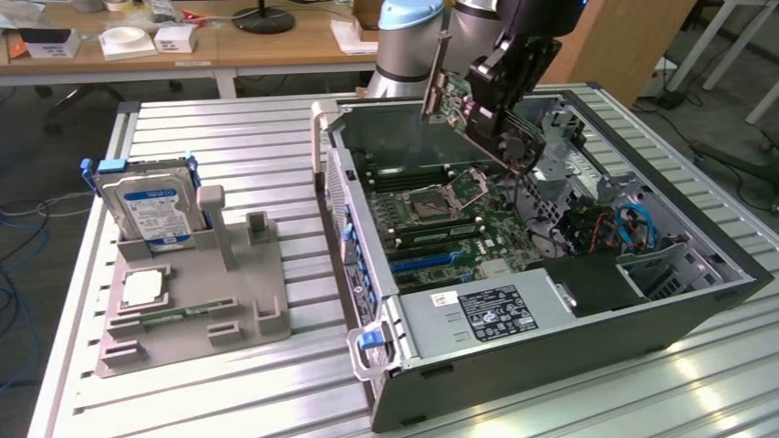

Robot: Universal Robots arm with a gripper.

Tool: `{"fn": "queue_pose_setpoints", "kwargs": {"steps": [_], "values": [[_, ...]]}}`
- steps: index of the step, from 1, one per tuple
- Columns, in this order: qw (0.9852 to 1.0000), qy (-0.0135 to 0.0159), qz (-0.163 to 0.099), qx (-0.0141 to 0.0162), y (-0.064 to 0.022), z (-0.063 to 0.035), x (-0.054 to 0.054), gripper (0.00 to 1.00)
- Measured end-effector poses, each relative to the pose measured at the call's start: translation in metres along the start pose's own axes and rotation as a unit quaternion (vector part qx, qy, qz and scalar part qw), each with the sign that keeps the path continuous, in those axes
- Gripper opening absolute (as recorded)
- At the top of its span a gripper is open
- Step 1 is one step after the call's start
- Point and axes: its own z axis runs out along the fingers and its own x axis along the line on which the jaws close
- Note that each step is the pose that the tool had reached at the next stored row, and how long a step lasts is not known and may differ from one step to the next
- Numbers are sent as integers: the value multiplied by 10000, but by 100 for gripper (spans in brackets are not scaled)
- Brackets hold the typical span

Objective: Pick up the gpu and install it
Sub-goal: 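Insert the gpu into the slot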

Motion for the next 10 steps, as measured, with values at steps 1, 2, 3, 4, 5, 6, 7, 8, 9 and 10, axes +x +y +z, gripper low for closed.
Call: {"fn": "queue_pose_setpoints", "kwargs": {"steps": [1, 2, 3, 4, 5, 6, 7, 8, 9, 10], "values": [[10000, 3, -64, -1, 0, 0, 0, 27], [9999, 4, -114, -2, -2, 0, 0, 27], [9999, 6, -155, -3, -3, 1, 1, 27], [9998, 8, -198, -5, -4, 2, 2, 27], [9997, 11, -245, -5, -6, 2, 3, 27], [9996, 14, -294, -6, -7, 3, 4, 27], [9993, 19, -365, -6, -7, 3, 4, 27], [9991, 22, -428, -7, -7, 4, 4, 27], [9988, 25, -483, -9, -7, 6, 4, 27], [9986, 28, -532, -11, -8, 7, 4, 27]]}}
